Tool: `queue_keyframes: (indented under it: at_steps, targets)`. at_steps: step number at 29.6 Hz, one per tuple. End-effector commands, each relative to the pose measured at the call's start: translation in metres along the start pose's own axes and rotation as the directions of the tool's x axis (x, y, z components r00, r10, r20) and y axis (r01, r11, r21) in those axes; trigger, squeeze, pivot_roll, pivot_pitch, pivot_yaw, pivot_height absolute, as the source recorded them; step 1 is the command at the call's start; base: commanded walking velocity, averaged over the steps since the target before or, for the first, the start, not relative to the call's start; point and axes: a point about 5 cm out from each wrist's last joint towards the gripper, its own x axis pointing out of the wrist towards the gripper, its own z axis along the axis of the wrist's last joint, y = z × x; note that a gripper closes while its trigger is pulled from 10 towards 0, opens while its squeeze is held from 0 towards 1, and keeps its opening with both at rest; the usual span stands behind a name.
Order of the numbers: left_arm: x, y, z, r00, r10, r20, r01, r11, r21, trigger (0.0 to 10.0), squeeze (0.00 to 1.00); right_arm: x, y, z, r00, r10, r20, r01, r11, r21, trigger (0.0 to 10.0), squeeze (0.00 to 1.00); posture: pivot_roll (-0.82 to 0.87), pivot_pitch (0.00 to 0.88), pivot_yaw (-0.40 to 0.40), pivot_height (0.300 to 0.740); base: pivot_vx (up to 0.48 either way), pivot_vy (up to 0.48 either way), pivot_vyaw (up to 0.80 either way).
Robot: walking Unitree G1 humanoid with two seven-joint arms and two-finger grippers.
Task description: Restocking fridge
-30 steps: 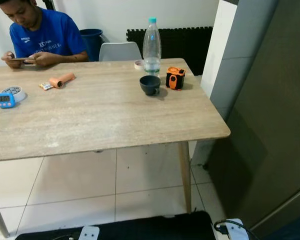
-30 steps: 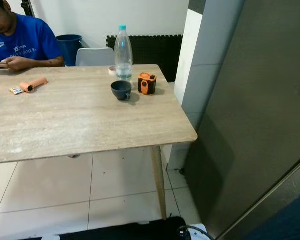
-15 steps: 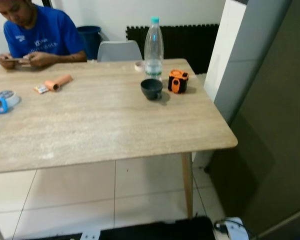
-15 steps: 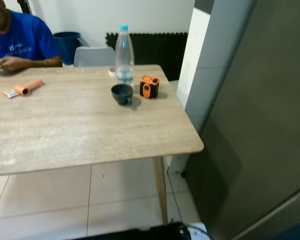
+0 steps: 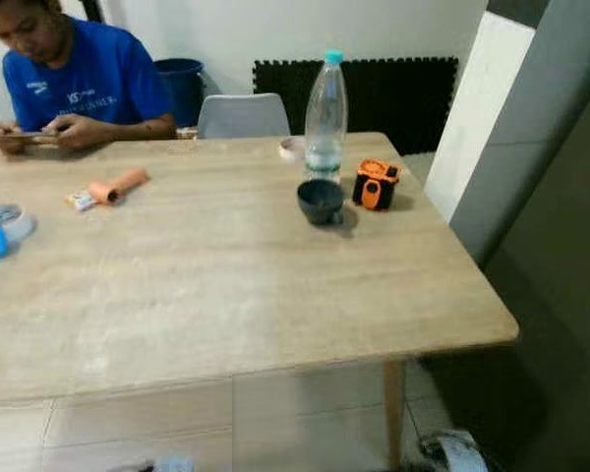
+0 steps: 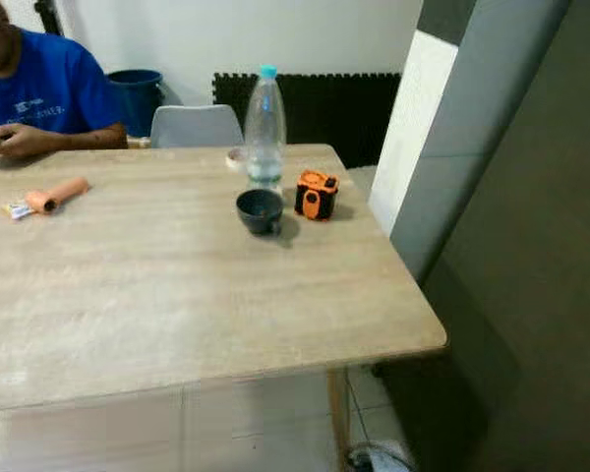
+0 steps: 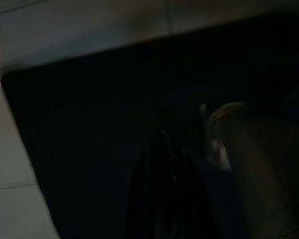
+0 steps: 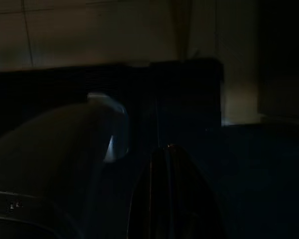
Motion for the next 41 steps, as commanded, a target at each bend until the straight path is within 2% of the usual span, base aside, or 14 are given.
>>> queue_keyframes:
  at_steps: [1,11,25,28,29,30,32,33,36,37,38,39,40,41]
  targets:
    - [-0.001,-0.001,-0.009,1.0,-0.006,-0.025,0.005,1.0,-0.007,10.0,0.0,0.001,0.004,0.002,1.0,0.013,0.005,-0.013,1.0,0.002,10.0,0.0,-0.05,0.0,-0.021,0.74,0.0,0.0,0.0]
    - [-0.001,-0.004,-0.009,0.999,-0.025,-0.023,0.025,1.0,0.005,10.0,0.0,0.001,0.005,0.002,1.0,0.017,0.005,-0.017,1.0,0.001,10.0,0.0,-0.05,0.0,-0.021,0.74,0.0,-0.269,0.0]
    - [-0.001,-0.005,-0.008,0.999,-0.029,-0.019,0.029,1.0,-0.008,10.0,0.0,0.001,0.002,0.006,0.999,0.028,0.021,-0.027,0.999,-0.034,10.0,0.0,-0.04,0.0,-0.019,0.74,0.0,0.0,0.0]
    - [-0.001,-0.004,-0.008,0.999,-0.028,-0.018,0.028,1.0,-0.006,10.0,0.0,0.001,0.001,0.015,0.995,0.083,0.059,-0.08,0.995,-0.057,10.0,0.0,-0.04,0.0,-0.019,0.74,0.0,0.0,0.0]
    - [-0.001,-0.003,-0.008,0.999,-0.027,-0.018,0.027,1.0,-0.004,10.0,0.0,0.0,0.004,0.024,0.979,0.178,0.097,-0.175,0.984,-0.037,10.0,0.0,-0.04,0.0,-0.019,0.74,0.0,0.0,0.0]
    - [-0.001,-0.003,-0.008,0.999,-0.027,-0.018,0.027,1.0,-0.004,10.0,0.0,0.0,0.004,0.024,0.979,0.178,0.097,-0.175,0.984,-0.037,10.0,0.0,-0.04,0.0,-0.019,0.74,0.0,0.0,0.0]
    - [-0.001,-0.002,-0.008,1.0,-0.024,-0.017,0.024,1.0,-0.003,10.0,0.0,-0.002,0.006,0.035,0.94,0.31,0.142,-0.308,0.951,-0.033,10.0,0.0,-0.04,0.0,-0.016,0.74,0.0,0.0,0.0]
    - [-0.001,-0.002,-0.008,1.0,-0.024,-0.017,0.024,1.0,-0.003,10.0,0.0,-0.002,0.006,0.035,0.94,0.31,0.142,-0.308,0.951,-0.033,10.0,0.0,-0.04,0.0,-0.016,0.74,0.0,0.0,0.0]
    - [-0.001,0.0,-0.008,1.0,-0.018,-0.017,0.018,1.0,-0.001,10.0,0.0,-0.011,0.006,0.058,0.801,0.557,0.22,-0.556,0.828,-0.072,10.0,0.0,-0.04,0.0,-0.014,0.74,0.0,0.0,0.0]
    - [-0.001,0.0,-0.008,1.0,-0.018,-0.017,0.018,1.0,-0.001,10.0,0.0,-0.011,0.006,0.058,0.801,0.557,0.22,-0.556,0.828,-0.072,10.0,0.0,-0.04,0.0,-0.014,0.74,0.0,0.0,0.0]
    - [-0.001,0.001,-0.007,1.0,-0.016,-0.017,0.016,1.0,0.001,10.0,0.0,-0.02,0.004,0.072,0.679,0.697,0.231,-0.684,0.715,-0.147,10.0,0.0,-0.04,0.0,-0.014,0.74,0.0,0.0,0.0]
    - [-0.001,0.002,-0.007,1.0,-0.015,-0.016,0.015,1.0,0.002,10.0,0.0,-0.025,0.003,0.077,0.62,0.755,0.213,-0.731,0.655,-0.192,10.0,0.0,-0.04,0.0,-0.012,0.74,0.0,0.0,0.0]
    - [-0.001,0.002,-0.007,1.0,-0.015,-0.016,0.015,1.0,0.002,10.0,0.0,-0.025,0.003,0.077,0.62,0.755,0.213,-0.731,0.655,-0.192,10.0,0.0,-0.04,0.0,-0.012,0.74,0.0,0.0,0.0]
    - [-0.001,0.002,-0.007,1.0,-0.014,-0.016,0.014,1.0,0.002,10.0,0.0,-0.028,0.003,0.079,0.584,0.787,0.198,-0.756,0.616,-0.219,10.0,0.0,-0.04,0.0,-0.012,0.74,0.0,0.0,0.0]
